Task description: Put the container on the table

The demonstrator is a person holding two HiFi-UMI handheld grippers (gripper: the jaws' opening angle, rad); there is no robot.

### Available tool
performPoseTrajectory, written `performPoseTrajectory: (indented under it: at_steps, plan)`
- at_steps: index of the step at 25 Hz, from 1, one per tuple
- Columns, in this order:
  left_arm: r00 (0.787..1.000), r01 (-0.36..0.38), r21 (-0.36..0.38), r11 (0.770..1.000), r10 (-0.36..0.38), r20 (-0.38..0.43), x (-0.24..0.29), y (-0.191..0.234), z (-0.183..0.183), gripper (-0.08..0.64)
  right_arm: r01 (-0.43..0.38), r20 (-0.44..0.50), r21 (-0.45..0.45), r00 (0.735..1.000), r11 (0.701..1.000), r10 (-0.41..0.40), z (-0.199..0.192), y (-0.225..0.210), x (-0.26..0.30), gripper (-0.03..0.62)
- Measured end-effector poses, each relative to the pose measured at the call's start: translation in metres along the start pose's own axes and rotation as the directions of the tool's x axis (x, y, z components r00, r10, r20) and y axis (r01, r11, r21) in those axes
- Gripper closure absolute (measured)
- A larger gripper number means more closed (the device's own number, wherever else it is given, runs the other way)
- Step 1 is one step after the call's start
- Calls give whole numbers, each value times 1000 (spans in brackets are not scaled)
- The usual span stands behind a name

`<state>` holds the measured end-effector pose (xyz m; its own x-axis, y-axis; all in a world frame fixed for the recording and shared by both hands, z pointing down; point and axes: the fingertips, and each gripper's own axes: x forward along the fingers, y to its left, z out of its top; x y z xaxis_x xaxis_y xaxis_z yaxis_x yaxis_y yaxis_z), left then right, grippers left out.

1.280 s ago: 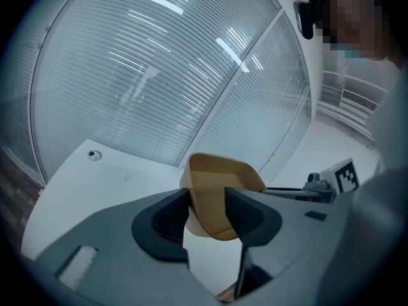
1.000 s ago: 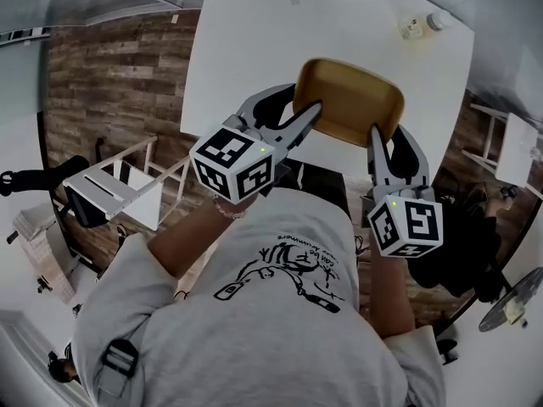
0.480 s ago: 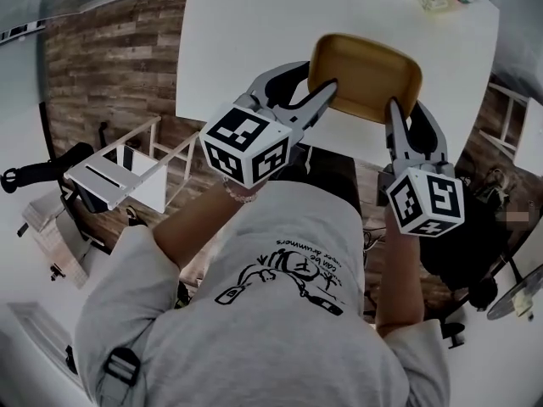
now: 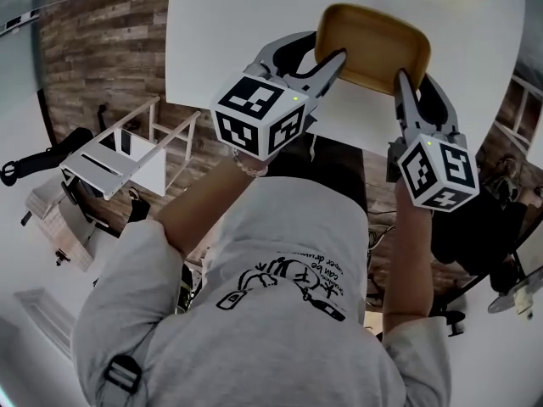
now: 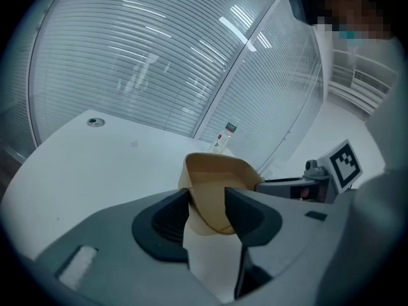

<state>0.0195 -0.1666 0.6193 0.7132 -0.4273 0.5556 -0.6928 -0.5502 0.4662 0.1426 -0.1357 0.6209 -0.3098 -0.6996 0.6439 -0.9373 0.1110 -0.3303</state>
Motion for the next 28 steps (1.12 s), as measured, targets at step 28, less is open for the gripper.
performPoseTrajectory:
  at_steps: [28]
  plan:
    - [995,-43,38,998,46,-87,39,45,-60,388,14,-84,16,996,1000,-12,-62,-14,52,471]
